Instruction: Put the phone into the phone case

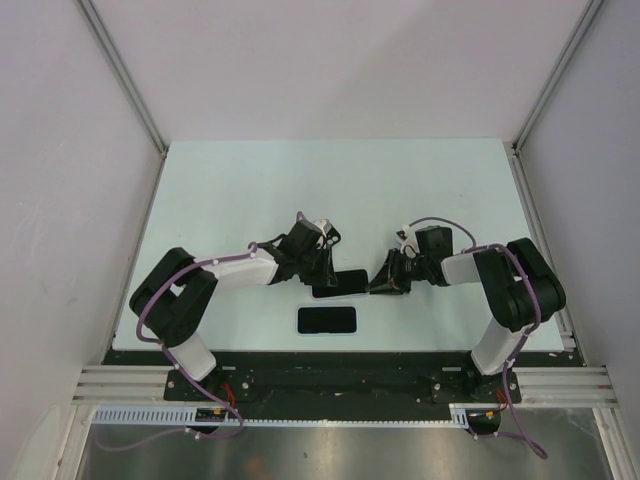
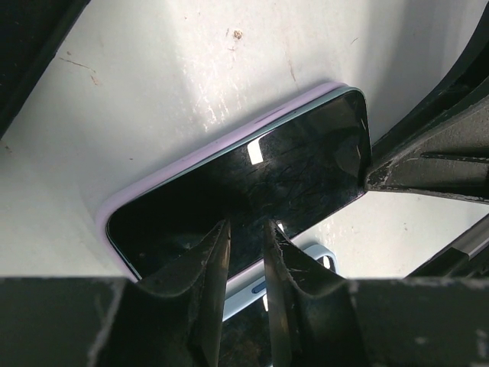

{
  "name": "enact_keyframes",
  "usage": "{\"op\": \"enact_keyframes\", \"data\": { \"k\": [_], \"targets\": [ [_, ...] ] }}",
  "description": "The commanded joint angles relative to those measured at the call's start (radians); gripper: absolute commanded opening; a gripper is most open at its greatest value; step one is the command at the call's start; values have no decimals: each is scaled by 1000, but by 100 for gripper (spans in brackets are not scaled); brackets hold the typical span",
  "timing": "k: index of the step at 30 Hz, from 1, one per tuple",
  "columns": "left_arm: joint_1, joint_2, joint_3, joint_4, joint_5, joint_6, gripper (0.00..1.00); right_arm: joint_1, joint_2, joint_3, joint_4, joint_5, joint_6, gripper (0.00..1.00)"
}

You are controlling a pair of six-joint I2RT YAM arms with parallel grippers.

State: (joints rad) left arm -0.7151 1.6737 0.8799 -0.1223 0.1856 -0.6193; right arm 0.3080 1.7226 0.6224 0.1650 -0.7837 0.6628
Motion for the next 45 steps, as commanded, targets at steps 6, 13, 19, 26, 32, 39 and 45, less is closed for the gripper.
{"op": "enact_keyframes", "data": {
  "k": [6, 13, 19, 26, 32, 39, 45],
  "targets": [
    [-10, 57, -10, -92, -46, 36, 31, 106, 68, 91, -209, 271, -118, 20],
    [-10, 55, -10, -97, -46, 38, 31, 222, 126, 197, -442, 572, -183, 19],
    [-12, 57, -10, -97, -44, 38, 31, 293, 166, 200, -502, 722, -175, 16],
    [-12, 50, -9, -100, -43, 41, 31, 390, 218, 246, -580, 883, -173, 11],
    [-14, 43, -9, -103, -38, 39, 31, 514, 114, 348, -696, 1120, -167, 13],
    [-15, 40, -10, -108, -43, 41, 31, 598, -164, 355, -690, 1230, -186, 20],
    [-17, 43, -1, -112, -31, 39, 31, 522, -398, 300, -630, 1131, -174, 34]
  ]
}}
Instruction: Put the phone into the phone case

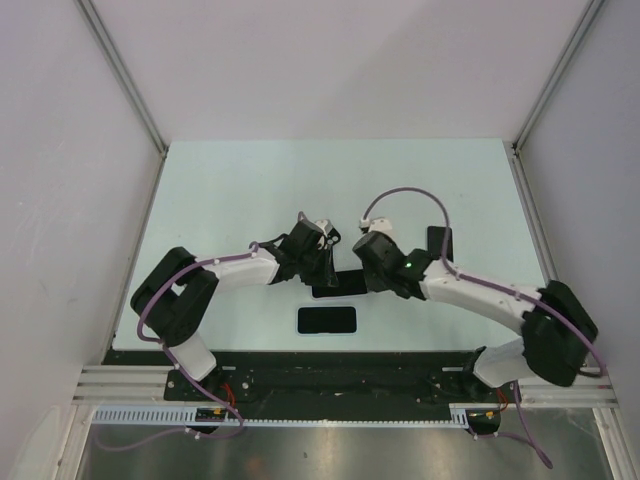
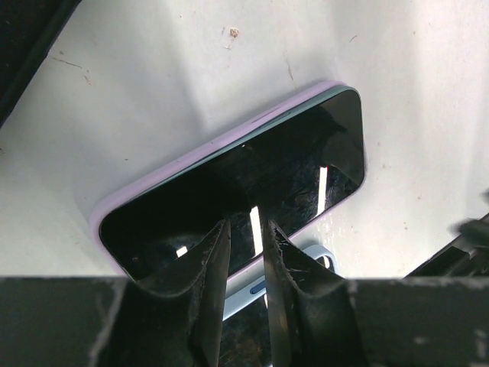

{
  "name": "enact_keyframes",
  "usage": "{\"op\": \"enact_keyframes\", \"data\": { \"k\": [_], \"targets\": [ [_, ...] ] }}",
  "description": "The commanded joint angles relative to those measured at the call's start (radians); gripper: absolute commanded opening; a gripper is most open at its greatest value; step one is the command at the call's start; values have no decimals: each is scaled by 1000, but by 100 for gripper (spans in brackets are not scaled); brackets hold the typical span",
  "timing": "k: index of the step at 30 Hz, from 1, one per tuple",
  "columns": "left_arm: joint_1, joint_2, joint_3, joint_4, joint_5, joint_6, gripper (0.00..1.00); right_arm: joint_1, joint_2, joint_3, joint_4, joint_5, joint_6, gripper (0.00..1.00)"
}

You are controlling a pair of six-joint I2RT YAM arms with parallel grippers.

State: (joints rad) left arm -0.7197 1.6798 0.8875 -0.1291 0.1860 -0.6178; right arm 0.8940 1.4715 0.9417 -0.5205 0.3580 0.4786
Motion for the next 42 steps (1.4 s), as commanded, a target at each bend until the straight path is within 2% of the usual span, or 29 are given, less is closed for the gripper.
{"op": "enact_keyframes", "data": {
  "k": [1, 3, 4, 5, 6, 7, 8, 12, 17, 30, 36, 42],
  "targets": [
    [-12, 34, -9, -106, -34, 38, 31, -96, -175, -52, 92, -119, 14, 35],
    [-12, 29, -7, -109, -37, 41, 31, -211, -240, -98, 151, -270, 15, 43],
    [-12, 28, -7, -110, -39, 40, 31, -252, -255, -122, 219, -445, 20, 45],
    [-12, 27, -5, -110, -37, 39, 31, -339, -279, -171, 258, -532, 29, 48],
    [-12, 29, -5, -110, -34, 39, 31, -377, -286, -196, 301, -615, 35, 49],
    [-12, 29, -4, -112, -34, 41, 31, -407, -284, -216, 379, -762, 58, 52],
    [-12, 32, -2, -112, -36, 41, 31, -461, -271, -248, 410, -819, 67, 55],
    [-14, 38, 1, -113, -34, 41, 31, -501, -164, -261, 479, -982, 77, 57],
    [-14, 43, 2, -115, -36, 43, 31, -512, 2, -261, 569, -1028, 101, 57],
    [-14, 47, 1, -122, -46, 55, 31, -543, 176, -181, 565, -884, 45, 53],
    [-15, 55, 1, -124, -46, 55, 31, -563, 260, -172, 617, -925, 60, 44],
    [-17, 41, -10, -124, -56, 52, 31, -563, 354, -155, 651, -962, 74, 32]
  ]
}}
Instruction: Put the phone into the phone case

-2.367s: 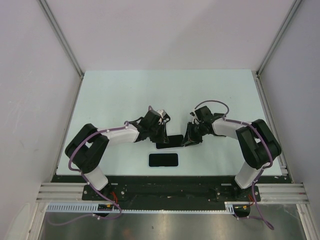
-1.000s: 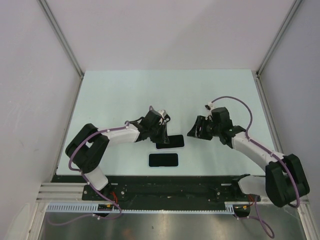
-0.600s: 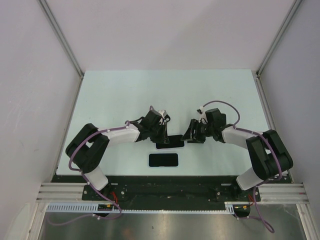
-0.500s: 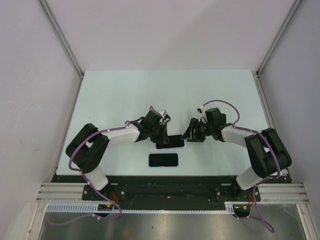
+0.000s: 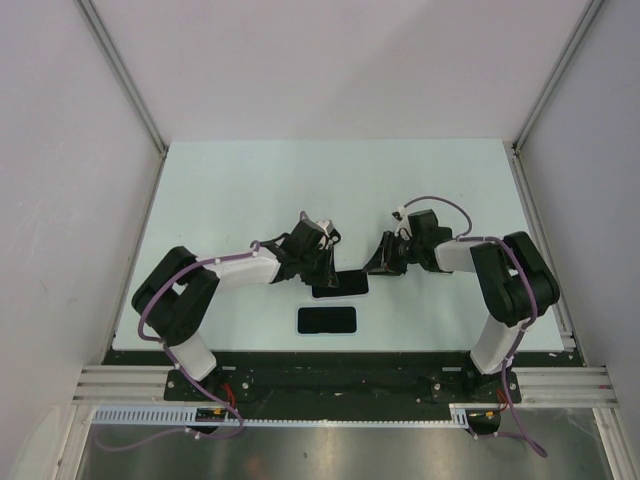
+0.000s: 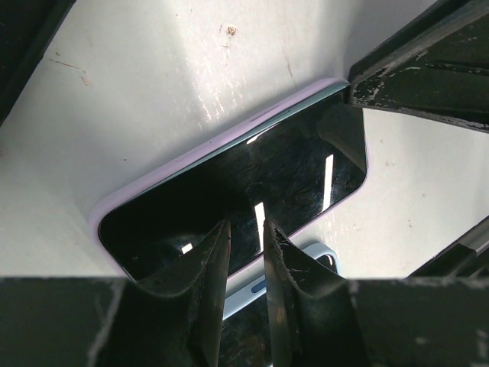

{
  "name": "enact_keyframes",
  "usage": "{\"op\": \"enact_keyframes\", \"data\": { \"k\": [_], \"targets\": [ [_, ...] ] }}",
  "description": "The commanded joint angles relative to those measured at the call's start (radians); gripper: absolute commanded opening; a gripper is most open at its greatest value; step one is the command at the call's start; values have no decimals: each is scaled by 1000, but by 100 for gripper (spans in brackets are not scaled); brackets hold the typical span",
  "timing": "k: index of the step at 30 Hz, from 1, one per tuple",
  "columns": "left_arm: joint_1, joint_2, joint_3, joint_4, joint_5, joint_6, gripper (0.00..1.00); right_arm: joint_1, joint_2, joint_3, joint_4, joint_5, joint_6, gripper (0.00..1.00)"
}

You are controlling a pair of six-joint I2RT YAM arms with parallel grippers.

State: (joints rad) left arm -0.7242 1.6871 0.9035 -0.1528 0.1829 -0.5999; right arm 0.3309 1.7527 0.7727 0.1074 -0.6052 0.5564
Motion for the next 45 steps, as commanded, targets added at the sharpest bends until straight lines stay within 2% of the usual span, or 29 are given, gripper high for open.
{"op": "enact_keyframes", "data": {
  "k": [1, 7, 12, 20, 23, 27, 31, 37, 40, 45],
  "targets": [
    [-12, 34, -28, -100, -63, 34, 31, 5, 82, 32, 14, 4, -9, 27],
    [-12, 52, -29, -111, -76, 35, 31, 28, 128, 77, -103, 94, -56, 18],
    [-12, 86, -14, -128, -95, 25, 31, 59, 143, 94, -233, 204, -98, 14],
    [-12, 129, 0, -142, -97, 19, 32, 140, 183, 102, -339, 392, -141, 10],
    [-12, 134, 2, -146, -97, 14, 32, 189, 177, 117, -376, 496, -150, 9],
    [-14, 137, 9, -151, -89, 18, 32, 278, 150, 160, -468, 735, -159, 7],
    [-14, 120, 20, -152, -85, 29, 33, 376, 74, 198, -520, 904, -162, 3],
    [-20, 40, 37, -154, -91, 45, 35, 390, -113, 217, -508, 866, -155, 3],
    [-20, -45, 35, -154, -108, 51, 38, 355, -238, 217, -488, 788, -139, 4],
    [-11, -203, 34, -169, -163, 110, 55, 190, -350, 212, -440, 464, -93, 9]
  ]
}}
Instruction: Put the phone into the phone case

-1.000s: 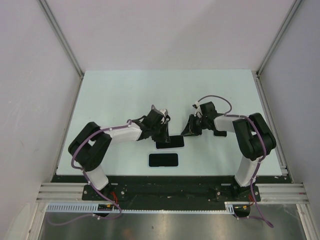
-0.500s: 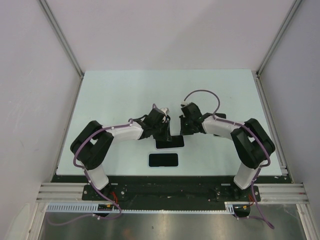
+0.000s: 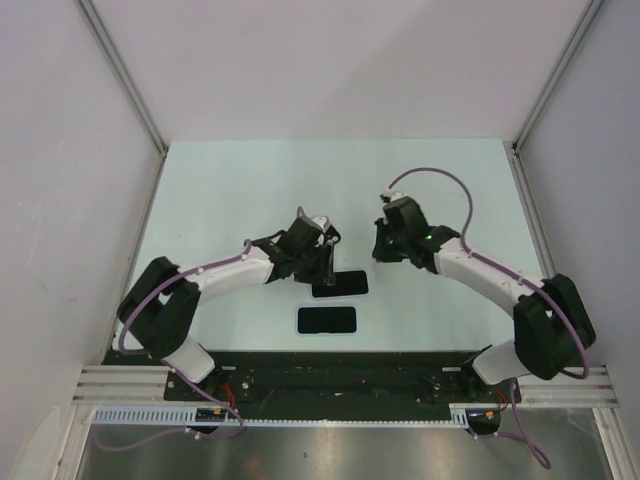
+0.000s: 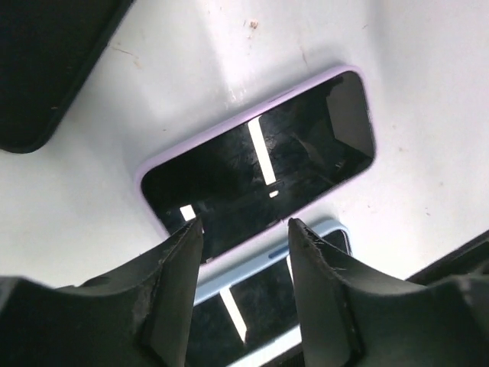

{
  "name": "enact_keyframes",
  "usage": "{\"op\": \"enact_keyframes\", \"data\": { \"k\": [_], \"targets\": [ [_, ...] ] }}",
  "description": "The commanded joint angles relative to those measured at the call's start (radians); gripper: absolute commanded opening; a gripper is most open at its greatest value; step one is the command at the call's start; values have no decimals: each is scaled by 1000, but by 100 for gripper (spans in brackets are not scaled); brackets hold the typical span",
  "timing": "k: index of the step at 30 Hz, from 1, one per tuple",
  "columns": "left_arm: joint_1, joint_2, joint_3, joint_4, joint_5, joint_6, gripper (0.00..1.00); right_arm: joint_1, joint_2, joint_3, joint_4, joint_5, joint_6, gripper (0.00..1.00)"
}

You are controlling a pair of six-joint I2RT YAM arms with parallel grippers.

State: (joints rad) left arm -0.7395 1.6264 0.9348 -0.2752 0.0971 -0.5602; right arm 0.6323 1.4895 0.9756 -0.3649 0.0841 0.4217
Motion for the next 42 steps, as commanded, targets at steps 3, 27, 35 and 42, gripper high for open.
{"op": "enact_keyframes", "data": {
  "k": [3, 27, 35, 42],
  "targets": [
    [61, -241, -22, -51, -45, 85, 69, -155, -100, -8, 44, -322, 58, 15],
    [339, -82, -309, 211, 452, -30, 63, -200, 247, -210, 336, -650, 203, 40],
    [253, 1, -261, 255, 418, -59, 50, -174, 278, -212, 368, -652, 209, 34],
    [192, 82, -197, 375, 472, -122, 46, -246, 223, -242, 376, -681, 200, 34]
  ]
}}
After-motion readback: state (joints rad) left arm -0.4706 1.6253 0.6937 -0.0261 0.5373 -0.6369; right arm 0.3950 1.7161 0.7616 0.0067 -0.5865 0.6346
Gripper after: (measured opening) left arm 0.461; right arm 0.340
